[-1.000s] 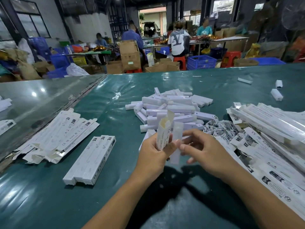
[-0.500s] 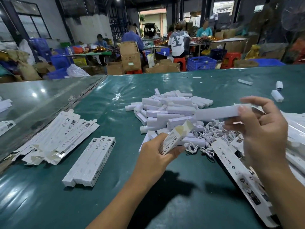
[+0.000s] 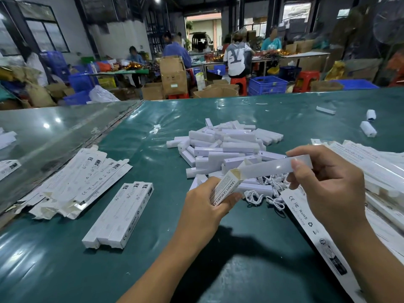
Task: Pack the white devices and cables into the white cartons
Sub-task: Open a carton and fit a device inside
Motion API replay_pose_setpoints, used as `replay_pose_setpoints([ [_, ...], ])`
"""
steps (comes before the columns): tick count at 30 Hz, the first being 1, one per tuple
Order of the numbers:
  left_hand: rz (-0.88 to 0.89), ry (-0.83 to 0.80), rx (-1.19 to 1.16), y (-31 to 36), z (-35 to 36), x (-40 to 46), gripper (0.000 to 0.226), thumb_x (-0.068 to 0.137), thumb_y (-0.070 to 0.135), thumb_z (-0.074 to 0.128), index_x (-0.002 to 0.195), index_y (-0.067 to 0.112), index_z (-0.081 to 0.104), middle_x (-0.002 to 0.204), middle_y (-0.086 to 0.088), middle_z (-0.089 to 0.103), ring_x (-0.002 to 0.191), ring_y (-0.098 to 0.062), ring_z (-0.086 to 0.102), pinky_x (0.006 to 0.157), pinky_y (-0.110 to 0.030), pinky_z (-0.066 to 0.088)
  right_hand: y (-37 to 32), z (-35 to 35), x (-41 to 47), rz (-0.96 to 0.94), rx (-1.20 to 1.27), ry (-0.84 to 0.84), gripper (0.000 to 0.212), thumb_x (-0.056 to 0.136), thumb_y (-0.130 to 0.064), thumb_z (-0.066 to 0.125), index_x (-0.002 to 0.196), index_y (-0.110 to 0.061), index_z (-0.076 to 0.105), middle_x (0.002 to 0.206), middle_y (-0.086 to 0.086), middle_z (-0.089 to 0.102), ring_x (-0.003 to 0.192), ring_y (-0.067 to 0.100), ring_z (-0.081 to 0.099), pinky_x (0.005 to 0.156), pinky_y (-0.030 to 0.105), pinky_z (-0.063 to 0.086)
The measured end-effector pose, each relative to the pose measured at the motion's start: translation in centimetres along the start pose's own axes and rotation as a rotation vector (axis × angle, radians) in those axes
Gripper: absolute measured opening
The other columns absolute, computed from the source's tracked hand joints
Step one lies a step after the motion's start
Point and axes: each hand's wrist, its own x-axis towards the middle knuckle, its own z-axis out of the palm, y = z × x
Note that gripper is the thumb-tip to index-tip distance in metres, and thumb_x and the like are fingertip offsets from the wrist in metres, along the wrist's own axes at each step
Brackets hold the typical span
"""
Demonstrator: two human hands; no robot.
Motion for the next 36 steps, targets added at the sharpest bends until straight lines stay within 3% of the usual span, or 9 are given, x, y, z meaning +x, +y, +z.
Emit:
replay_pose_setpoints([
  [4, 0.032, -0.056, 0.055, 0.1, -0.1, -0.1, 0.041, 0.082, 0.061, 0.068, 0.102, 0.026, 0.068, 0.081, 0.005, 0.063, 0.075, -0.027, 0.064, 0.07, -0.048, 0.058, 0.3, -0.1, 0.2, 0.015, 0.003, -0.025, 0.016, 0.086, -0.037, 0.063, 0.097, -0.033, 0.074, 0.072, 0.0, 0.07, 0.057, 0.014, 0.067, 0.057, 0.021, 0.053],
  [8, 0.121, -0.076, 0.23, 0.1, -0.4, -0.2, 0.024, 0.088, 0.049, 0.073, 0.1, 0.03, 0.068, 0.08, 0.018, 0.061, 0.07, -0.005, 0.051, 0.066, -0.027, 0.045, 0.6, 0.0, 0.3, 0.031, 0.023, -0.044, 0.019, 0.09, -0.039, 0.062, 0.107, -0.036, 0.072, 0.076, -0.002, 0.072, 0.061, 0.013, 0.07, 0.061, 0.014, 0.054],
  [14, 0.123, -0.101, 0.223, 0.7, -0.2, -0.3, 0.027, 0.089, 0.051, 0.071, 0.101, 0.026, 0.069, 0.082, 0.013, 0.063, 0.069, -0.008, 0.047, 0.064, -0.032, 0.044, 0.9, 0.2, 0.3, 0.004, 0.043, -0.021, 0.013, 0.095, -0.037, 0.063, 0.102, -0.028, 0.069, 0.081, 0.003, 0.073, 0.067, 0.017, 0.073, 0.068, 0.029, 0.061],
  [19, 0.121, -0.081, 0.226, 0.8, -0.3, -0.4, 0.02, 0.088, 0.052, 0.072, 0.086, 0.037, 0.058, 0.072, 0.02, 0.055, 0.064, -0.005, 0.046, 0.058, -0.02, 0.033, 0.5, -0.4, 0.3, -0.025, 0.045, 0.01, 0.009, 0.093, -0.033, 0.062, 0.099, -0.033, 0.069, 0.077, 0.003, 0.07, 0.062, 0.018, 0.068, 0.063, 0.02, 0.054],
  [23, 0.065, -0.057, 0.136, 0.7, -0.1, -0.3, 0.034, 0.084, 0.059, 0.066, 0.089, 0.027, 0.06, 0.075, 0.009, 0.061, 0.067, -0.016, 0.061, 0.064, -0.035, 0.051, -0.3, -0.5, -0.1, -0.063, 0.019, 0.003, 0.01, 0.092, -0.032, 0.063, 0.098, -0.036, 0.07, 0.078, -0.001, 0.071, 0.063, 0.015, 0.069, 0.06, 0.015, 0.053],
  [25, 0.053, -0.047, 0.114, 0.7, -0.3, -0.2, 0.039, 0.083, 0.062, 0.063, 0.092, 0.024, 0.062, 0.077, 0.004, 0.063, 0.073, -0.026, 0.067, 0.068, -0.046, 0.053, -0.6, -0.4, -0.2, -0.077, -0.016, -0.014, 0.009, 0.09, -0.033, 0.065, 0.097, -0.036, 0.07, 0.078, -0.002, 0.07, 0.065, 0.016, 0.071, 0.061, 0.018, 0.055],
  [30, 0.051, -0.048, 0.143, 1.0, -0.5, -0.3, 0.039, 0.085, 0.061, 0.062, 0.092, 0.023, 0.062, 0.076, 0.002, 0.061, 0.074, -0.027, 0.066, 0.068, -0.048, 0.052, -0.7, -0.4, -0.4, -0.077, -0.106, -0.002, 0.009, 0.087, -0.038, 0.064, 0.093, -0.036, 0.07, 0.075, -0.003, 0.067, 0.065, 0.027, 0.067, 0.058, 0.048, 0.053],
  [33, 0.043, -0.069, 0.152, 1.3, -0.4, -0.5, 0.037, 0.086, 0.062, 0.06, 0.098, 0.028, 0.06, 0.08, 0.005, 0.063, 0.076, -0.022, 0.067, 0.071, -0.046, 0.053, -0.9, -0.7, -0.4, -0.086, -0.108, -0.005, 0.01, 0.087, -0.037, 0.062, 0.093, -0.037, 0.07, 0.075, -0.003, 0.066, 0.064, 0.028, 0.064, 0.055, 0.048, 0.049],
  [36, 0.096, -0.101, 0.22, 1.6, -0.5, -0.8, 0.031, 0.092, 0.061, 0.059, 0.113, 0.04, 0.048, 0.096, 0.024, 0.06, 0.086, -0.004, 0.061, 0.078, -0.035, 0.052, -1.0, -0.8, -0.3, -0.075, -0.123, -0.014, 0.011, 0.087, -0.037, 0.061, 0.092, -0.038, 0.07, 0.074, -0.003, 0.066, 0.065, 0.031, 0.063, 0.05, 0.047, 0.047],
])
